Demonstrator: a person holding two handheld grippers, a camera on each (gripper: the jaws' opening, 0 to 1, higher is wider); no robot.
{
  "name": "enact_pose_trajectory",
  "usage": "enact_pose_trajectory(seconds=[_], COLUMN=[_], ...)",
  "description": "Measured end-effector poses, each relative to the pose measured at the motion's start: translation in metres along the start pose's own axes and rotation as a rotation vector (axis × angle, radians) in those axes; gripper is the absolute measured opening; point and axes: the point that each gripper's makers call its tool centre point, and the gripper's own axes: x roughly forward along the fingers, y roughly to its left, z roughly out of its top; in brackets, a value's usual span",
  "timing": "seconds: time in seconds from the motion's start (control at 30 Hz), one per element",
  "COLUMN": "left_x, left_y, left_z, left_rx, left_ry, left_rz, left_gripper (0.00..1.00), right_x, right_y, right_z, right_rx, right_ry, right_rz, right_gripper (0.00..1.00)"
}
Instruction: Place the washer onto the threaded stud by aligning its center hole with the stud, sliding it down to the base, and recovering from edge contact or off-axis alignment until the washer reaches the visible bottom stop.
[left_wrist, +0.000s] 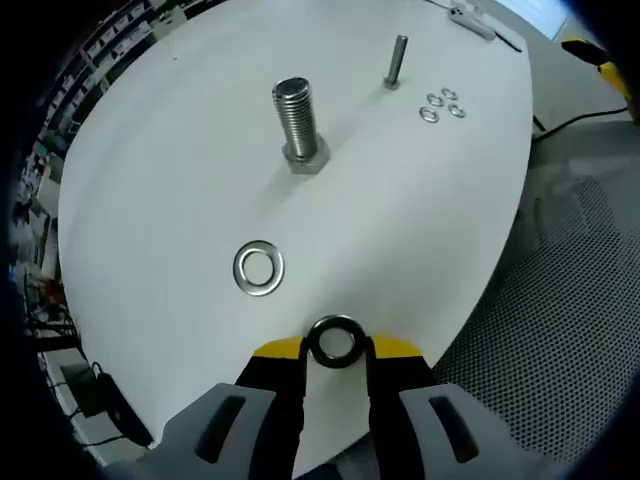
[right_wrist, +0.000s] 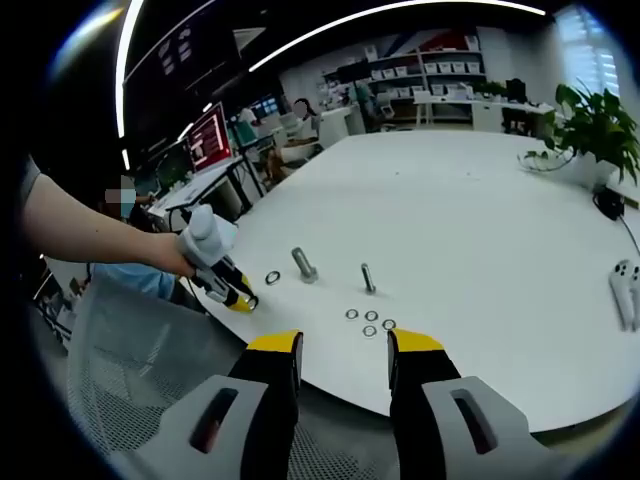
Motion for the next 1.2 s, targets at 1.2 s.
enact_pose_trajectory(seconds=[1.2], left_x=[0.000], left_y=[0.001], left_z=[-0.011], left_rx=[0.095], left_ry=[0.020], left_rz=[-0.027], left_gripper=[0.26], right_x=[0.000], right_y=[-0.001], right_z=[-0.001], right_rx=[-0.001], right_ry=[0.004], right_rz=[0.000], right_gripper=[0.36])
